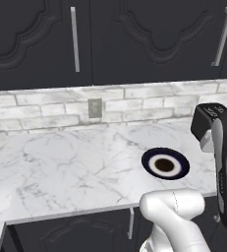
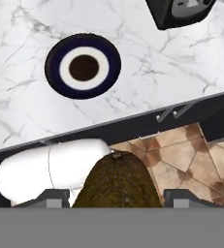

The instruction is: Pick avocado from the fridge and place it on the plate on the counter.

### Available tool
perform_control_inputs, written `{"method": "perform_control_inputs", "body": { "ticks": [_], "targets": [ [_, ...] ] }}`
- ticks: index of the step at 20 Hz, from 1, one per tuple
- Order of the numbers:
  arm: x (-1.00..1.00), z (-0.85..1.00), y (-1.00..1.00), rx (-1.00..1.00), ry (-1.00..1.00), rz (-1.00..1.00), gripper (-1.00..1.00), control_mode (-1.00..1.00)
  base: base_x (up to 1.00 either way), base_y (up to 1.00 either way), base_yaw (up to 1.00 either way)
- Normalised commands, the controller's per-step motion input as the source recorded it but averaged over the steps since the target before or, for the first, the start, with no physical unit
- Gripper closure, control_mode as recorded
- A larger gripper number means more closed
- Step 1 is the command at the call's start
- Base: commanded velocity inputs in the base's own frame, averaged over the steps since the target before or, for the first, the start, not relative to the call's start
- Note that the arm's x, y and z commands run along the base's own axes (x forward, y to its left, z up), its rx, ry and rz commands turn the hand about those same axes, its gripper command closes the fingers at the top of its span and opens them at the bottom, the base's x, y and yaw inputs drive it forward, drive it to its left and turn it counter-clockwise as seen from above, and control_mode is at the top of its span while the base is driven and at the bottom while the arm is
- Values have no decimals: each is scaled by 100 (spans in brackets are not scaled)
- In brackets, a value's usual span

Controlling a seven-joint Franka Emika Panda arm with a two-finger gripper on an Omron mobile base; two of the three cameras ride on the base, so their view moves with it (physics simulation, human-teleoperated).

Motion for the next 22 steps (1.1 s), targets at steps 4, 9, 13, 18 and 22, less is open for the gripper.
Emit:
{"method": "perform_control_inputs", "body": {
  "ticks": [4,9,13,18,22],
  "targets": [
    [50,-43,0,1,-3,3,100,-100,0,0,0],
    [39,-75,-1,4,-1,7,100,-100,0,0,0],
    [40,-77,0,0,0,6,100,-100,0,0,0],
    [62,-54,-3,0,-3,4,100,-100,0,0,0],
    [81,-30,0,0,0,2,100,-100,0,0,0]
  ]
}}
